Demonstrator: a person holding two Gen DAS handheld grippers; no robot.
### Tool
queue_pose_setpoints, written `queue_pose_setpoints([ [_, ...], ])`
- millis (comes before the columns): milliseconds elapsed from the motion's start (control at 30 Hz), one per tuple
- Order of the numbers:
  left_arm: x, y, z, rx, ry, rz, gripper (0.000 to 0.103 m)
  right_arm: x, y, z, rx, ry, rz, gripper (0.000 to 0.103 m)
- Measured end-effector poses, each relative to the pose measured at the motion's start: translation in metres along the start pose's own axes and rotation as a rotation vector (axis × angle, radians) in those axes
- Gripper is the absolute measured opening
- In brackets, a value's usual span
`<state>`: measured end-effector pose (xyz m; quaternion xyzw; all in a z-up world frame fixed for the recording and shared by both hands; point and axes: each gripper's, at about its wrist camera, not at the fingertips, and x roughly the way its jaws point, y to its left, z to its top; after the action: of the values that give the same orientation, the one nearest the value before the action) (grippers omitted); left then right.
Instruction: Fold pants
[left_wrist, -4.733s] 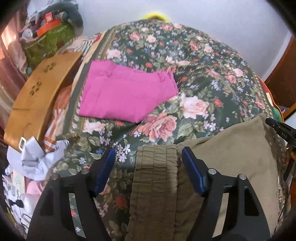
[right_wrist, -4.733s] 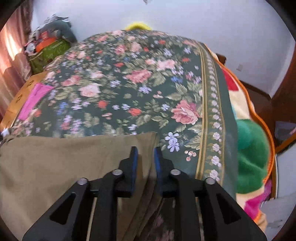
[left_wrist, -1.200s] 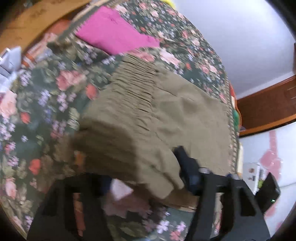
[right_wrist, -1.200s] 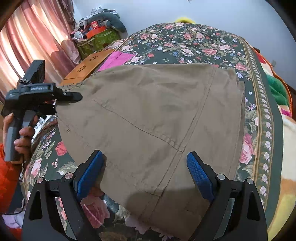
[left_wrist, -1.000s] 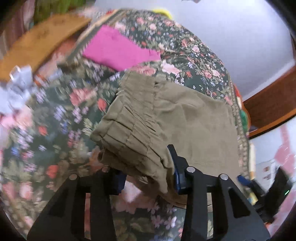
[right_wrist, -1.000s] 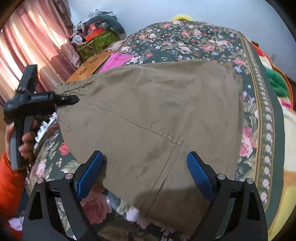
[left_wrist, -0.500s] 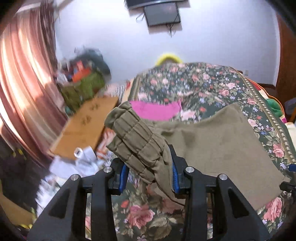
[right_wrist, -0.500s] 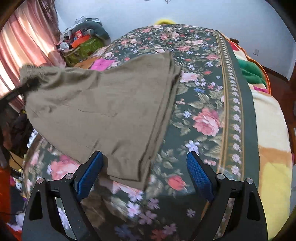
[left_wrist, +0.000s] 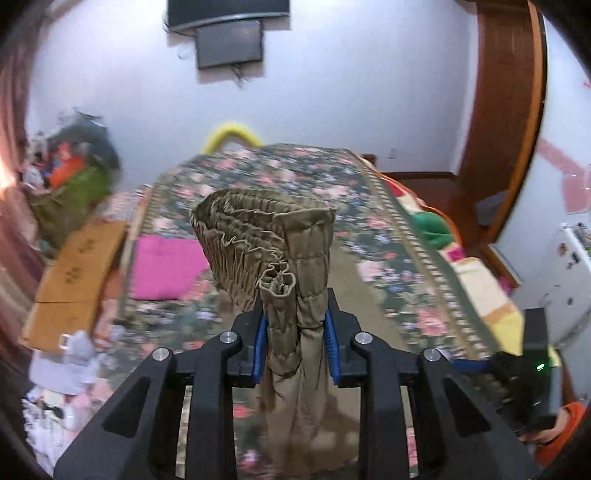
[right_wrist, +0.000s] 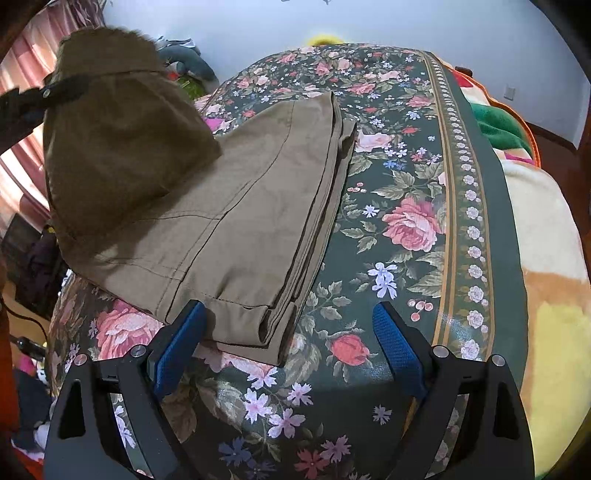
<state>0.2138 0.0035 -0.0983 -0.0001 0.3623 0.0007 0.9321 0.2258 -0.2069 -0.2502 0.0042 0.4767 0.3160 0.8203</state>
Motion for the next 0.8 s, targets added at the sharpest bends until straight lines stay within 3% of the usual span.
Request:
queue_pose_setpoints([
  [233, 0.026, -0.031, -0.001, 0.004, 0.090, -0.133, 0.026, -0.001, -0.001, -0.001, 0.001, -0.007, 0.004, 0.089],
  [500, 0.057, -0.053, -0.018, 0.011, 0.248, -0.272, 0.029, -0.003, 0.002, -0.001, -0.007, -0.015, -0.009, 0.089],
  [567, 0.059, -0.053, -0.021, 0.008, 0.266, -0.291, 0.032, -0.003, 0.002, -0.002, -0.006, -0.015, -0.010, 0.089],
  [633, 0.059, -0.051, -0.022, -0.005, 0.281, -0.322, 0.046, -0.004, 0.003, -0.002, -0.008, -0.017, -0.013, 0.089],
  [700, 0.053, -0.048, -0.023, -0.025, 0.259, -0.340, 0.051, -0.005, 0.003, -0.002, -0.006, -0.019, -0.015, 0.089],
  [800, 0.044, -0.041, -0.017, -0.001, 0.214, -0.289, 0.065, -0.006, 0.003, -0.001, -0.005, -0.024, -0.022, 0.089],
])
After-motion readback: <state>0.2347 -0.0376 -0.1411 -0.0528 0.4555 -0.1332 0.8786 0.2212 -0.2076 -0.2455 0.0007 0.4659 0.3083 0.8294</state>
